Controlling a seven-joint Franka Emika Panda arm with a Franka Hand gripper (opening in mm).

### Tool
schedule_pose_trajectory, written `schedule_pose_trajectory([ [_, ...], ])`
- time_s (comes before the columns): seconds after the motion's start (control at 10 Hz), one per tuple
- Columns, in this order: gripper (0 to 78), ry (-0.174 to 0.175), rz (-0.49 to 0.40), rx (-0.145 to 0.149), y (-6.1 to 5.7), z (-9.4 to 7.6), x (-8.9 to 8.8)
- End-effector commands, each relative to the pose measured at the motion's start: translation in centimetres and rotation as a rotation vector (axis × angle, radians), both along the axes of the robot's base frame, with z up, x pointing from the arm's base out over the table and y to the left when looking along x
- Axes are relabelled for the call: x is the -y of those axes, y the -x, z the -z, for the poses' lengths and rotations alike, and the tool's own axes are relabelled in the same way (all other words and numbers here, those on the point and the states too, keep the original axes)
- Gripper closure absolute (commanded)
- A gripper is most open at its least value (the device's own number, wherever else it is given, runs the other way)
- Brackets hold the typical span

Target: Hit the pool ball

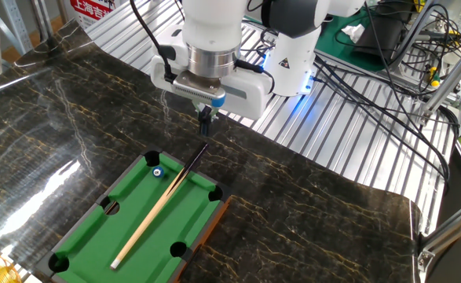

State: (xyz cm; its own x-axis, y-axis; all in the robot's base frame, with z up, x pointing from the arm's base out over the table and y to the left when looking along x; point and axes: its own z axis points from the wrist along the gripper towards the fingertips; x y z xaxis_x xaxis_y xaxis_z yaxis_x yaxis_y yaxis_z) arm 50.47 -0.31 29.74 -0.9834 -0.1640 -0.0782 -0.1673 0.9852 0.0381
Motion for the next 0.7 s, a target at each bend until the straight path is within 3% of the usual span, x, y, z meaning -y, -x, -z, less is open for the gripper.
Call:
schedule_pose_trajectory([
  [0.1, 77.6, 0.006, -0.001, 0.001, -0.16, -0.16, 0.12],
  [0.7, 77.6, 0.005, 0.001, -0.023, -0.13, 0.1, 0.36],
])
